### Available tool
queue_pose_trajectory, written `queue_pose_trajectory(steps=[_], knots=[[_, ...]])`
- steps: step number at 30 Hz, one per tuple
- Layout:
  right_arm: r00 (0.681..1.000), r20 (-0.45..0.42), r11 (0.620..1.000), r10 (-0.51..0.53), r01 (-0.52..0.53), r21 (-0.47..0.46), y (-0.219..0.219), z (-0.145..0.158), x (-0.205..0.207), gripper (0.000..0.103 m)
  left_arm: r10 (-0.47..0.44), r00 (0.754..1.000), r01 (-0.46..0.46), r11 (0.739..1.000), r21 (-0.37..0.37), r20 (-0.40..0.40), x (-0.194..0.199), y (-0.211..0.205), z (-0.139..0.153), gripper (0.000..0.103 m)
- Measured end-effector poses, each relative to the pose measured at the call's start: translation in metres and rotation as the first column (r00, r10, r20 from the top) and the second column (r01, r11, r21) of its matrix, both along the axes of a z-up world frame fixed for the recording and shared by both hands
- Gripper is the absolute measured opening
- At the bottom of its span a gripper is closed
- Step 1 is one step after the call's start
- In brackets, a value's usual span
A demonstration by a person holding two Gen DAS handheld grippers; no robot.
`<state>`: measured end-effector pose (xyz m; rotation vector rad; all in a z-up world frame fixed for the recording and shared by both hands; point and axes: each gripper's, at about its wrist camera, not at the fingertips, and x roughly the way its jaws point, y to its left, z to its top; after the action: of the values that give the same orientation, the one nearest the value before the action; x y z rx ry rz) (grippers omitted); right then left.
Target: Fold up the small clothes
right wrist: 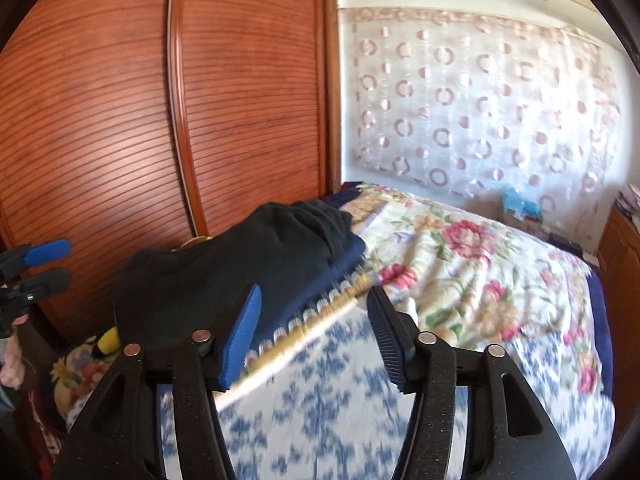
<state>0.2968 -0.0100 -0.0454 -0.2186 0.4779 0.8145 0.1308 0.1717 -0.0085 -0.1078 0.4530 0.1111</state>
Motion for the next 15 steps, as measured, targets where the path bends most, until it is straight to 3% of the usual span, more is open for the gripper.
queue_pose_trajectory(steps=[6,10,15], knots=[[0.996,0.010,0.996,-0.086,0.086,0.004,-0.059,-0.001,-0.043,0.064,-0.076,0.997,0.076,0.997,0.023,-0.014,0.003,-0.046,0.001,0.070],[0.989,0.020,0.990,-0.144,0.144,0.015,-0.094,-0.002,-0.070,0.075,-0.126,0.992,0.126,0.992,0.001,-0.032,0.005,-0.074,0.000,0.070],[0.971,0.038,0.972,-0.235,0.234,0.018,-0.130,-0.007,-0.099,0.081,-0.163,0.986,0.163,0.987,0.012,-0.033,0.002,-0.105,-0.001,0.070]])
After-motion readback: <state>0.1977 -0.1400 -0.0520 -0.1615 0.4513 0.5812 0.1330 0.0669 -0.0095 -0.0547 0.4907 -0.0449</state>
